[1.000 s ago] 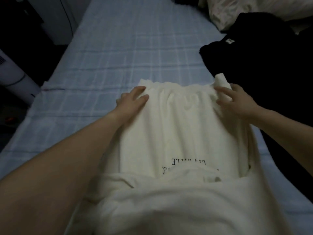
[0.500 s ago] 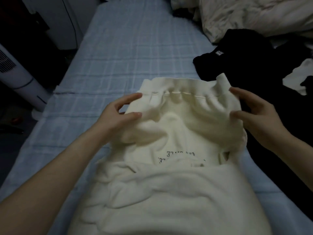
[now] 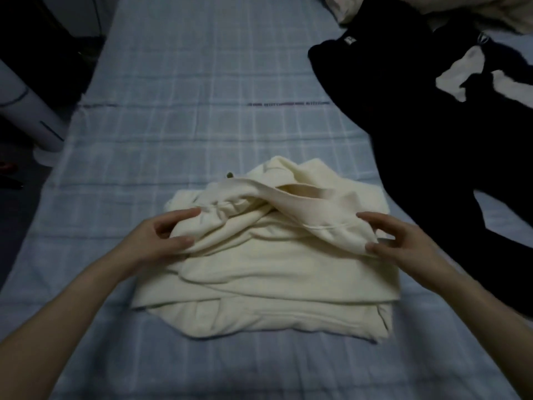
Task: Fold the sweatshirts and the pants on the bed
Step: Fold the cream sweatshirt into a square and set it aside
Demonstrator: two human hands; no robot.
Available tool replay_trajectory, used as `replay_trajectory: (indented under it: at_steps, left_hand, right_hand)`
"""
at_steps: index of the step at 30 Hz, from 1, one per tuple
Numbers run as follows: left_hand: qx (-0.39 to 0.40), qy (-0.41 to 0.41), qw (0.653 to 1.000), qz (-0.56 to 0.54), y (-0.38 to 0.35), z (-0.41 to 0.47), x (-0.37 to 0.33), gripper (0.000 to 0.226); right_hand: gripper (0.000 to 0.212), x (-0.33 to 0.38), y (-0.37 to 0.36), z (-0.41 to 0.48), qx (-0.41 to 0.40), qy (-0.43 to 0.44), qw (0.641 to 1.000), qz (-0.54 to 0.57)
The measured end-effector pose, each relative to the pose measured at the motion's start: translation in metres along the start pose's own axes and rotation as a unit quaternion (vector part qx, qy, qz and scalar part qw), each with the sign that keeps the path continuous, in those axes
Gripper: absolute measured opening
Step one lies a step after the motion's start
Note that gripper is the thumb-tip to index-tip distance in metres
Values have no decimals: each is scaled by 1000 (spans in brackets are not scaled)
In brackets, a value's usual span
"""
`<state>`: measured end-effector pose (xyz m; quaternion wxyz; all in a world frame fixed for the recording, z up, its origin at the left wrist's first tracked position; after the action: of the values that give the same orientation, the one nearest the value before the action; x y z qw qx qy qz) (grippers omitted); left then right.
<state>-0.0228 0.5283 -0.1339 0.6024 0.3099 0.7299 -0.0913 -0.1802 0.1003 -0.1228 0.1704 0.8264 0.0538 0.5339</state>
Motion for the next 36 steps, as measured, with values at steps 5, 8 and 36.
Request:
replay_trajectory:
  at_steps: [5, 8, 36]
  left_hand:
    - [-30, -66, 997, 32, 4, 8, -39, 39]
    - [-130, -11, 991, 14, -1, 29, -47, 47]
    - [45, -90, 980, 174, -45, -40, -53, 41]
  right_hand:
    - [67, 28, -3, 2, -28, 31, 999, 34]
    - [54, 45, -9, 8, -32, 10, 999, 13]
    - [30, 13, 29, -39, 108, 19, 994, -27]
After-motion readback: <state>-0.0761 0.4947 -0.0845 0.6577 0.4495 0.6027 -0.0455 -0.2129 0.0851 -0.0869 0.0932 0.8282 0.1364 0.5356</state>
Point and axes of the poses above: each hand's wrist, its own z-axis towards the middle knuckle, its own y-axis out of the back of the hand, x = y × z, the point moved 4 cm from there along z, towards the middle knuckle, and after that the axes turned 8 degrees about -y, right-handed, at the moved point
